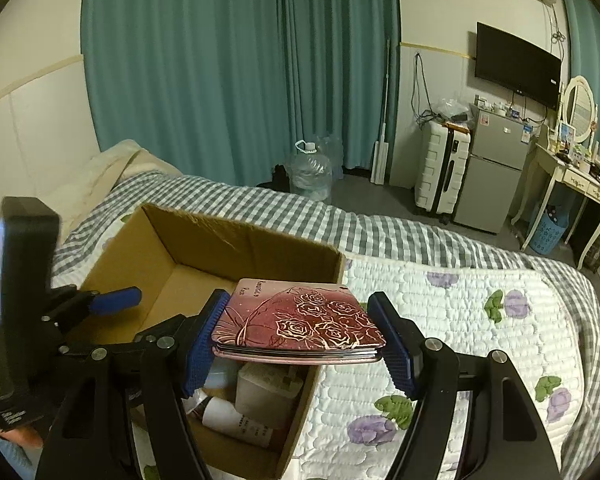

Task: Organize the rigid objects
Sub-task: 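Lift the blue earbud case into the box with the left gripper while the right carries the card case, then lower the card case into the box and open the right gripper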

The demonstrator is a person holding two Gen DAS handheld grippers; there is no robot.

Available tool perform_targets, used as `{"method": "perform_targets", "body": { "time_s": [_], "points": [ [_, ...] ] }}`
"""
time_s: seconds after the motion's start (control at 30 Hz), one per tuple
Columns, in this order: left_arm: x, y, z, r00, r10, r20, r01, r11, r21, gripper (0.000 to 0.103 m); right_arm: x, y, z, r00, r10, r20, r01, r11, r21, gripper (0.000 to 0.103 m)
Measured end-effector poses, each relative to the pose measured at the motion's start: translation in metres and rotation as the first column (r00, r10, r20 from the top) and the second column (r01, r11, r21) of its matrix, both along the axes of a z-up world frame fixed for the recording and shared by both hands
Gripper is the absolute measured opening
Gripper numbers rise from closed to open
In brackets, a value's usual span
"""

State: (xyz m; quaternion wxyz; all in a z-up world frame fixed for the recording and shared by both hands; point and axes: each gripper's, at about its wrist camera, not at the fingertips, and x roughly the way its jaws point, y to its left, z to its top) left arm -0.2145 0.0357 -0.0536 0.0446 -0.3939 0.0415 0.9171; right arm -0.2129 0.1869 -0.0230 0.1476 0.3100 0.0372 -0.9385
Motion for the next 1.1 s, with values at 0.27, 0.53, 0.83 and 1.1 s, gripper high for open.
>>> {"method": "perform_targets", "body": {
  "time_s": [0.27,0.53,0.83,1.1],
  "points": [
    [0.015,-0.020,0.034,0.996,0.003,-0.094,-0.004,1.000,-0.013,0.064,-0.023,-0.030,0.005,0.999,0.042,0.015,-0.042,0.999,0.008,0.071],
    [0.019,-0.044,0.040,0.991,0.016,-0.132,-0.015,1.000,0.013,0.065,-0.049,-0.060,-0.025,0.995,0.067,0.077,-0.067,0.998,0.005,0.074],
    [0.047,-0.051,0.058,0.989,0.015,-0.148,-0.009,0.999,0.042,0.065,-0.014,-0.032,0.011,0.999,-0.044,0.024,0.043,0.999,0.018,0.092],
    [0.104,-0.061,0.082,0.984,0.003,-0.178,0.001,1.000,0.020,0.065,0.072,-0.007,0.059,0.999,-0.041,-0.022,0.042,0.998,0.056,0.092]
  ]
}}
